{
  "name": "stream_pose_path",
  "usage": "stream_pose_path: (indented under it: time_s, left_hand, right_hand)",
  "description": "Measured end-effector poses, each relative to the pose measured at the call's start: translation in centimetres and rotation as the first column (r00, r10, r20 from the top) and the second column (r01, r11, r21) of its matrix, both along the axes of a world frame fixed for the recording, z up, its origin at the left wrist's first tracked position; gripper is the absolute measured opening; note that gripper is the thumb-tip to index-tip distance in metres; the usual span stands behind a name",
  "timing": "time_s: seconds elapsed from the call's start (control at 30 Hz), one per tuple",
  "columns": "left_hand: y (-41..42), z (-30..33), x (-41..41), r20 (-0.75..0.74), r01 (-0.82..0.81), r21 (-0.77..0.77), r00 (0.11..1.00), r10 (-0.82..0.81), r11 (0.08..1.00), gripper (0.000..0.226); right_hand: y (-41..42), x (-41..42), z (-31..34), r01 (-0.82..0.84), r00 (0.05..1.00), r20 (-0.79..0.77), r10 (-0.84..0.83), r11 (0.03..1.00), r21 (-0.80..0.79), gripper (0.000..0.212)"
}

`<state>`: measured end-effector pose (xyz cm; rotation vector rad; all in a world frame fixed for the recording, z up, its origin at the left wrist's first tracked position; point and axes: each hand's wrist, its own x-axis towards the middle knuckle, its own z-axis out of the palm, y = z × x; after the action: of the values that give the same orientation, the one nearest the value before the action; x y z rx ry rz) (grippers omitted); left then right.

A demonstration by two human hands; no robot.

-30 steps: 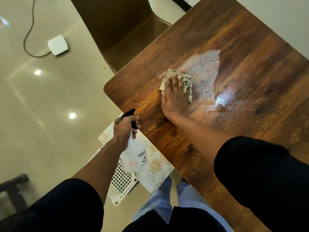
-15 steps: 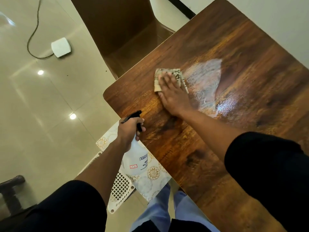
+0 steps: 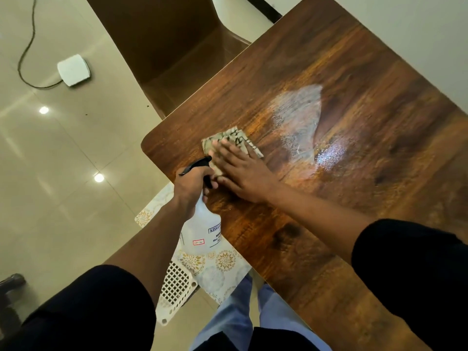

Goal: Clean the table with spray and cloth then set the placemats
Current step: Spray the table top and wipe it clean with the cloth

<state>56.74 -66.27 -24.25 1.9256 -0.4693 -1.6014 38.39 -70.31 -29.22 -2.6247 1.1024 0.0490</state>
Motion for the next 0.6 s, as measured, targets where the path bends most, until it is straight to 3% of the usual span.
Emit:
stream_pose_path:
  time_s: [0.1, 0.2, 0.3, 0.4, 0.5, 0.6]
  left_hand:
    - [-0.2, 0.2, 0.2, -0.025, 0.023, 0.062, 0.999, -0.021, 0.998, 0.019]
    - [-0.6, 0.2, -0.2, -0.019, 0.052, 0.103, 0.999, -0.05, 0.993, 0.018]
    - [-1.0, 0.5, -1.0, -0.028, 0.096, 0.114, 0.995, -0.093, 0.989, 0.017]
    - [-1.7, 1.0, -2.5, -0.038, 0.142, 0.098, 0.99, -0.138, 0.985, 0.017]
    - [-2.4, 1.1, -4.1, -0.031, 0.176, 0.081, 0.984, -0.174, 0.981, 0.016]
    - [-2.8, 1.0, -6.2, -0.04, 0.214, 0.084, 0.977, -0.211, 0.973, 0.017]
  right_hand:
    - [0.9, -3.0, -0.5, -0.09, 0.995, -0.037, 0.088, 0.994, -0.065, 0.064]
    - [-1.1, -4.6, -0.2, 0.159, 0.986, -0.054, -0.159, 0.987, 0.008, 0.066]
    - [-3.7, -6.4, 0.5, 0.472, 0.882, -0.057, -0.469, 0.878, 0.077, 0.067]
    - [-4.5, -7.7, 1.3, 0.636, 0.771, -0.062, -0.634, 0.762, 0.12, 0.067]
    - [-2.9, -6.5, 1.2, 0.668, 0.743, -0.073, -0.666, 0.729, 0.148, 0.067]
    - [1.7, -6.7, 0.9, 0.521, 0.853, -0.05, -0.52, 0.841, 0.146, 0.067]
